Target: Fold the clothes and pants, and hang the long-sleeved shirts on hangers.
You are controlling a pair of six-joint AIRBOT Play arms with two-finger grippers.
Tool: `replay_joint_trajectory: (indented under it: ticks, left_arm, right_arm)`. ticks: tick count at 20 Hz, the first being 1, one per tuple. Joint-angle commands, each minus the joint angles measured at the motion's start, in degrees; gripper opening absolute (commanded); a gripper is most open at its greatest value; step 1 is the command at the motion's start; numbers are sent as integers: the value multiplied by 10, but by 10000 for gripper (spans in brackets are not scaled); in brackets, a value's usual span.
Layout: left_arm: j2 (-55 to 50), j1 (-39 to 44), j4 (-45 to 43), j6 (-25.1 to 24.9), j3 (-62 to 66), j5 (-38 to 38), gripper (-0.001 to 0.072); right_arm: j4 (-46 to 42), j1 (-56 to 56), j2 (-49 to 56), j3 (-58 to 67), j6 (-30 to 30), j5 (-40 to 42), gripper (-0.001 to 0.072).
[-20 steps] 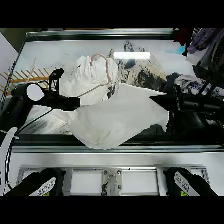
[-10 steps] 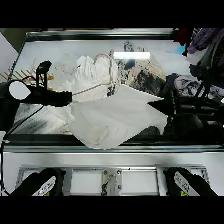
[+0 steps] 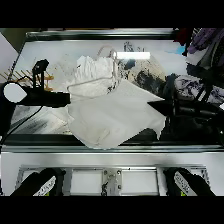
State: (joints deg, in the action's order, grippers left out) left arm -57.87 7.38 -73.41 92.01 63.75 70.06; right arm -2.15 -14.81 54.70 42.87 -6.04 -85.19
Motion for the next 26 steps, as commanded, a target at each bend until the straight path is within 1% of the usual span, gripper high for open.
replay_joint_trajectory:
  ticks: [1, 3, 6, 11, 15, 19, 22, 26]
  left_arm:
    - [-6, 37, 14, -1, 0, -12, 15]
    - [-6, 54, 13, -1, 0, -26, 15]
    - [-6, 52, 11, -1, 0, -38, 15]
    - [-6, 9, 10, -1, 0, -39, 15]
    - [-6, -12, 10, -1, 0, -39, 15]
    - [-6, -11, 9, -2, 0, -43, 15]
    - [-6, -11, 9, -2, 0, -43, 15]
    - [-6, -10, 19, -2, 0, -42, 15]
  right_arm:
    - [41, 0, -24, -3, 2, 80, 10]
    - [62, 0, -31, -3, 0, 87, 10]
    - [97, 0, -37, -3, 0, 81, 9]
    - [99, 0, -40, -2, -24, 4, 10]
    - [92, 0, -40, -2, -39, -24, 9]
    - [88, 0, -40, -2, -47, -23, 9]
    - [62, 0, -40, -2, -47, -21, 9]
    - [107, 0, -40, -2, -29, 12, 9]
